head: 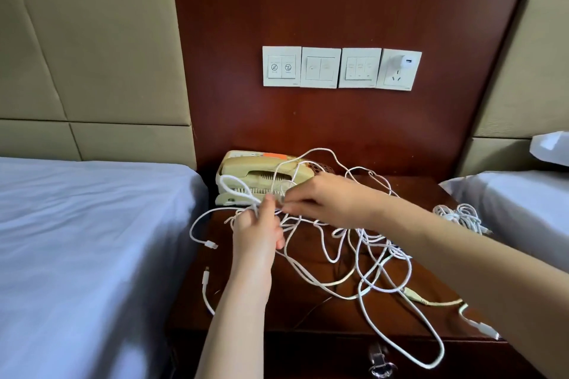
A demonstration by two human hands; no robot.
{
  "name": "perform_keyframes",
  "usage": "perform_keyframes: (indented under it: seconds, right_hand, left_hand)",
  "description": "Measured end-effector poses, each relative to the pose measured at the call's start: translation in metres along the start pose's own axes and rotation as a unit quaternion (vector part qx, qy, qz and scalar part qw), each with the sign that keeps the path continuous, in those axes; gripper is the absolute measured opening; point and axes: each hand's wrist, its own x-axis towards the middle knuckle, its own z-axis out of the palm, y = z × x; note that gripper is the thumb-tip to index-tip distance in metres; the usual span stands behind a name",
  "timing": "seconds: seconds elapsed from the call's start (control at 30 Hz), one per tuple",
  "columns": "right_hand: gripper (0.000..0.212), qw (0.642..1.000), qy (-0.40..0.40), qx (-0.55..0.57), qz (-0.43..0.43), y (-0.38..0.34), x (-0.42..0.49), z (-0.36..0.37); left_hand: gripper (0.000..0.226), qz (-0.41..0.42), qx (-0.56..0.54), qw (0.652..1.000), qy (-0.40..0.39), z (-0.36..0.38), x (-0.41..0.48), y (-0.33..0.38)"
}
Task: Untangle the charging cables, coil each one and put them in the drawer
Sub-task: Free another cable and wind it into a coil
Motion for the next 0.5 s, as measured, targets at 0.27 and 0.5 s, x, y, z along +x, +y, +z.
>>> perform_keyframes:
  seconds: [0.27,0.5]
  right_hand:
    - [0.029,0.998,-0.003,0.049,0.030,0.010,-0.011,0.000]
    - [0.035,0.970,0.082,0.126,0.192,0.068,-0.035,-0.027]
  left_hand:
    - [0.030,0.000,-0.159,0.987,0.039,-0.008,0.004,0.009]
    - [0.031,0.017,-0.223,0.970,0.098,-0.036,0.014,0.018]
